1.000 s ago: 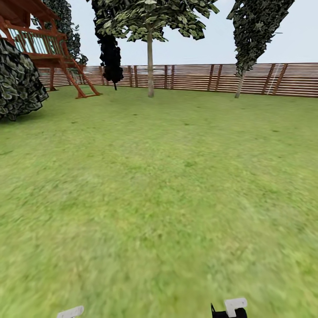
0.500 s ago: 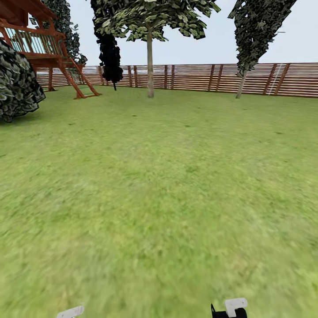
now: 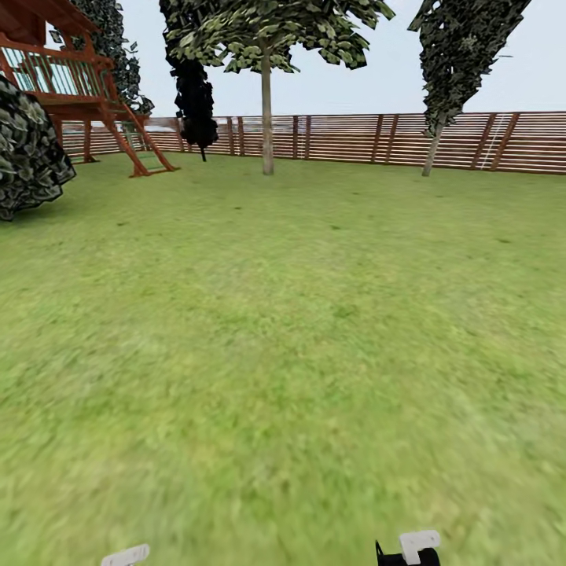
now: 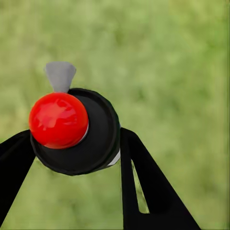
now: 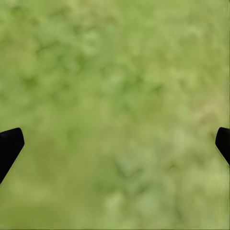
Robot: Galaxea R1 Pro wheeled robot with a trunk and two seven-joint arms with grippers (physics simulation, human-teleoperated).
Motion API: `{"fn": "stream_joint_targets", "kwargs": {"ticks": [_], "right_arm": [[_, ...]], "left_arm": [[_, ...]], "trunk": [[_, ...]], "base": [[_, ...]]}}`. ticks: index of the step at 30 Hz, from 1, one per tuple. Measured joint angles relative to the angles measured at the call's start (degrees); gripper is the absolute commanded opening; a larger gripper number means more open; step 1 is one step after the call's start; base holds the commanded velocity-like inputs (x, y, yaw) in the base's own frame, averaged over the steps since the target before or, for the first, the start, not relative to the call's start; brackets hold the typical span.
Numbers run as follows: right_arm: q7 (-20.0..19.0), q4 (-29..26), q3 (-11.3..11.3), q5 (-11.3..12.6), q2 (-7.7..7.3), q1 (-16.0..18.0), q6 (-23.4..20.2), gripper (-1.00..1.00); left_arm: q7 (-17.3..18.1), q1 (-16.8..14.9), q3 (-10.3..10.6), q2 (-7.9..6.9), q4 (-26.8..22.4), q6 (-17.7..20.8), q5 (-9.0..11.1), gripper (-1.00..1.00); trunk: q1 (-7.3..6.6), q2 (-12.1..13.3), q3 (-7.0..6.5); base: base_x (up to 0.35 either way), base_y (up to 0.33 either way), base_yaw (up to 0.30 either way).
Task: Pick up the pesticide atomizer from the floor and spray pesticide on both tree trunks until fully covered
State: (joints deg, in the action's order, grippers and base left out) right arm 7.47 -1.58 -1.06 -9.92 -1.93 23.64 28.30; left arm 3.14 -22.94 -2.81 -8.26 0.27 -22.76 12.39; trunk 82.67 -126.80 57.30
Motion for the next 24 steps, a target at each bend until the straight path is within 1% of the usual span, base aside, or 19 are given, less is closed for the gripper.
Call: {"fn": "stream_joint_targets", "kwargs": {"ticks": [24], "right_arm": [[0.0,0.0,0.0,0.0,0.0,0.0,0.0,1.0]], "left_arm": [[0.0,0.0,0.0,0.0,0.0,0.0,0.0,-1.0]], "trunk": [[0.0,0.0,0.0]], "base": [[0.339,0.0,0.0]]}}
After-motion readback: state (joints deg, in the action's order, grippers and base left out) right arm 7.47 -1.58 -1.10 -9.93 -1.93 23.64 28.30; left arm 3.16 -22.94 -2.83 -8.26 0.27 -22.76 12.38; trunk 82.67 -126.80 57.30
